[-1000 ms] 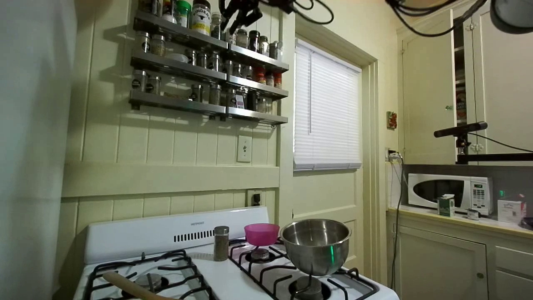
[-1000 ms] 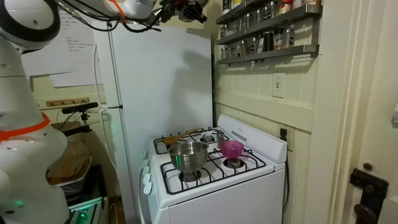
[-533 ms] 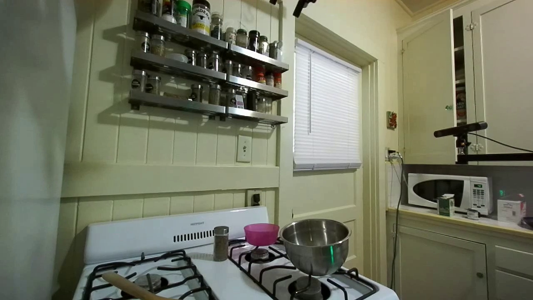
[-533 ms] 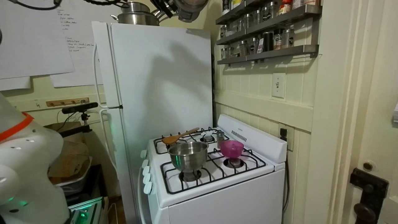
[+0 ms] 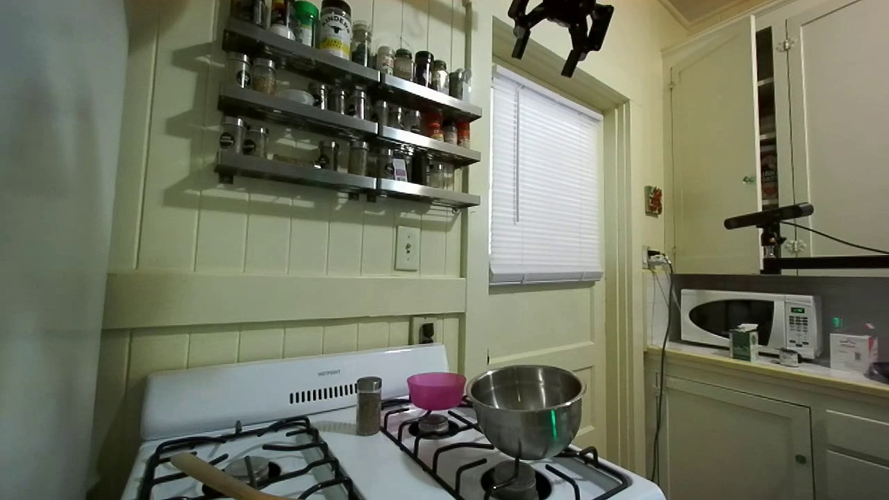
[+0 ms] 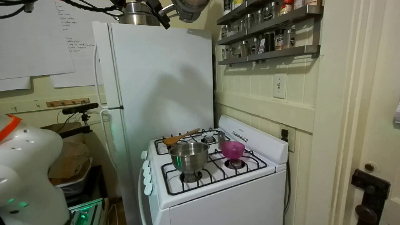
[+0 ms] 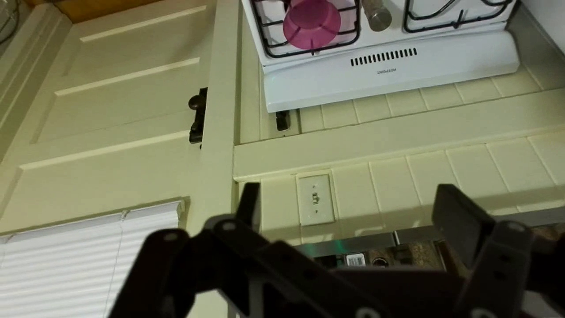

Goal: Remove the jar from the top of the stack and place it on the middle shelf.

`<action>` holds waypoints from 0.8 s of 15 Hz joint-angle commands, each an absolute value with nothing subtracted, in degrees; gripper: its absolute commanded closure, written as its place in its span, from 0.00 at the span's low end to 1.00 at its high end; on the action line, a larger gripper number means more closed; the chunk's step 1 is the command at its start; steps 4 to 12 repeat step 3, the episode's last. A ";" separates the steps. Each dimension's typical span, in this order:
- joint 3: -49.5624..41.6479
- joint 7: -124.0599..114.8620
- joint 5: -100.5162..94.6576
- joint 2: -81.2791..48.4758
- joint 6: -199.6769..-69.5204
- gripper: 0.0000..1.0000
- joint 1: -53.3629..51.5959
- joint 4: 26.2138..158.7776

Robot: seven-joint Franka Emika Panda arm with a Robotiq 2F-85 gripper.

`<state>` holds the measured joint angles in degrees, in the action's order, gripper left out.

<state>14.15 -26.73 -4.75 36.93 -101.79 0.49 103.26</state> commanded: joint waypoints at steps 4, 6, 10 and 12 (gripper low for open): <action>14.42 -26.81 -4.56 37.17 -101.64 0.00 0.86 103.29; 14.42 -26.81 -4.56 37.17 -101.64 0.00 0.86 103.29; 14.42 -26.81 -4.56 37.17 -101.64 0.00 0.86 103.29; 14.42 -26.81 -4.56 37.17 -101.64 0.00 0.86 103.29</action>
